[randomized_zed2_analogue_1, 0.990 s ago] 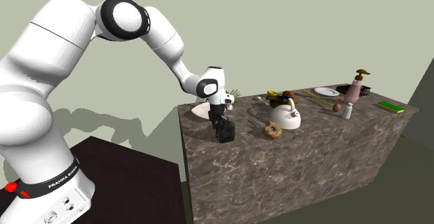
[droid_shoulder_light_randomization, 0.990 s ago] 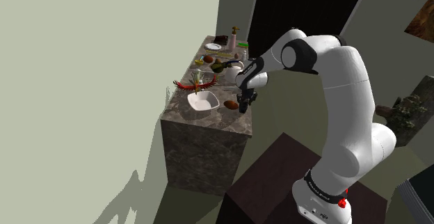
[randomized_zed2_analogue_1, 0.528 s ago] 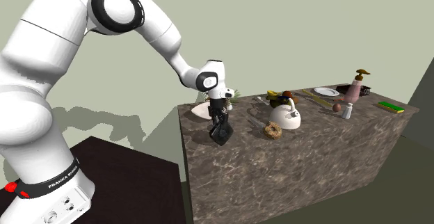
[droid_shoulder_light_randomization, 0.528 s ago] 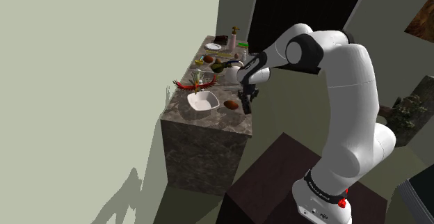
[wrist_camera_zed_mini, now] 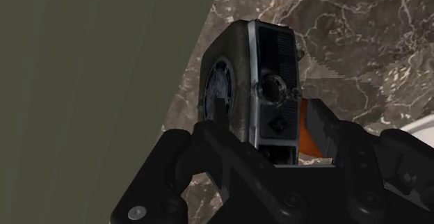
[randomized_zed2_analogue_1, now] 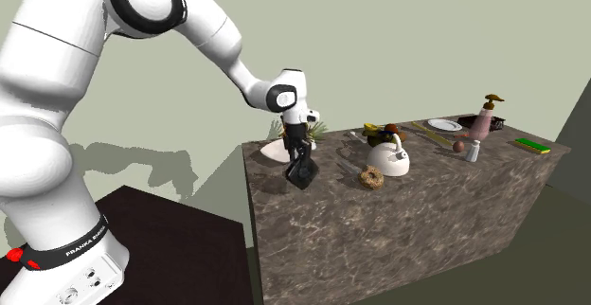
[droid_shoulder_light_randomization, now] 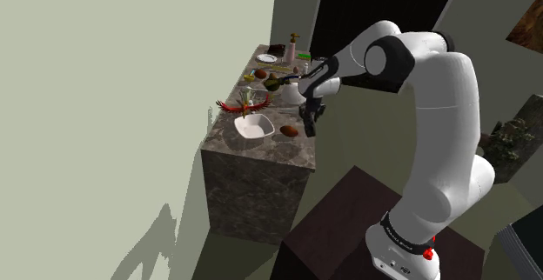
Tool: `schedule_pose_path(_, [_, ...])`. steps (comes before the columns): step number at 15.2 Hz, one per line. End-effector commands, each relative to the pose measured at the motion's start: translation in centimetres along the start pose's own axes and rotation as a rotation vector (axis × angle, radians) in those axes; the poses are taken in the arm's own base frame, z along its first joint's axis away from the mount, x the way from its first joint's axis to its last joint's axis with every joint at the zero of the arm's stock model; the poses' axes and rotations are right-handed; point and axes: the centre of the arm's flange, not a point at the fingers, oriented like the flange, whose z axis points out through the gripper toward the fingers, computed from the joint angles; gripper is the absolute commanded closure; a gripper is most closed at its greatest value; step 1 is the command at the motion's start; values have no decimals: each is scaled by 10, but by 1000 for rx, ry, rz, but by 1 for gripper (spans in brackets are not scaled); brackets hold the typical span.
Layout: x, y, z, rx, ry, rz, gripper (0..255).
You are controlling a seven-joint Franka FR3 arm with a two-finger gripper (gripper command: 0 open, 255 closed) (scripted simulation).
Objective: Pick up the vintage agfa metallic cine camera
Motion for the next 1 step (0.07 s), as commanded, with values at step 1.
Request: schedule_pose_path(1, [0,2,-3,0,0,0,255])
